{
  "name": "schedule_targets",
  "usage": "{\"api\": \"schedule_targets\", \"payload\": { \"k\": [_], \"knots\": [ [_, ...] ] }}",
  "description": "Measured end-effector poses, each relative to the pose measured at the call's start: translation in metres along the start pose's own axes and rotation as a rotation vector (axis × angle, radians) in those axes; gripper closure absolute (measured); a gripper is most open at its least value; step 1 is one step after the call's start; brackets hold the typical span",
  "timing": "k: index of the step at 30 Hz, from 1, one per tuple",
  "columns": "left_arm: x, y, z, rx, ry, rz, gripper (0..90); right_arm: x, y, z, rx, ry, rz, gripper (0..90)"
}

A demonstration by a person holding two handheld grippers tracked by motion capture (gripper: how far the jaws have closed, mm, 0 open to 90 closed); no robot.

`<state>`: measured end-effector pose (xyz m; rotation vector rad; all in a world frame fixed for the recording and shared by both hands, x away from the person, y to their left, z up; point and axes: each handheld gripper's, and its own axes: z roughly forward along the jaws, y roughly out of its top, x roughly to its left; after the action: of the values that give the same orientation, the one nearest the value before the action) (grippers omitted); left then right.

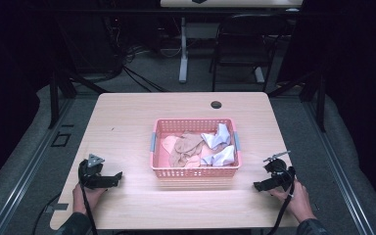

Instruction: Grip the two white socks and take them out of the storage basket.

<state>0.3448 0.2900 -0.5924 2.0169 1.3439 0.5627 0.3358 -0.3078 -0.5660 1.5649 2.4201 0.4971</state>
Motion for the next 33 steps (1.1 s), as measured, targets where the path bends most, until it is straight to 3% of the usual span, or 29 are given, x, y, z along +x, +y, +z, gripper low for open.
{"api": "schedule_targets", "payload": {
  "k": [3,6,13,15,24,28,33],
  "knots": [
    [0.001,0.001,0.001,0.000,-0.005,-0.001,0.4,-0.001,0.000,0.000,-0.010,0.003,-0.011,0.0],
    [0.001,0.001,0.001,-0.001,0.000,-0.001,0.4,0.000,-0.002,0.002,-0.044,0.004,0.016,0.0],
    [0.001,0.002,0.002,0.006,0.007,-0.005,0.3,0.000,-0.007,0.000,-0.070,-0.012,0.029,0.0],
    [0.001,0.002,0.002,0.003,0.006,-0.005,0.4,0.000,-0.004,-0.001,-0.013,0.004,0.008,0.0],
    [0.001,0.003,0.003,0.001,0.016,-0.015,0.3,0.000,-0.004,-0.006,0.041,0.028,-0.025,1.6],
    [-0.001,0.003,0.003,-0.002,0.025,-0.019,0.4,-0.001,0.001,-0.022,-0.003,0.048,-0.013,1.6],
    [-0.001,0.003,0.003,-0.003,0.026,-0.026,0.4,0.008,0.005,-0.039,-0.067,0.060,-0.010,2.6]
  ]
}}
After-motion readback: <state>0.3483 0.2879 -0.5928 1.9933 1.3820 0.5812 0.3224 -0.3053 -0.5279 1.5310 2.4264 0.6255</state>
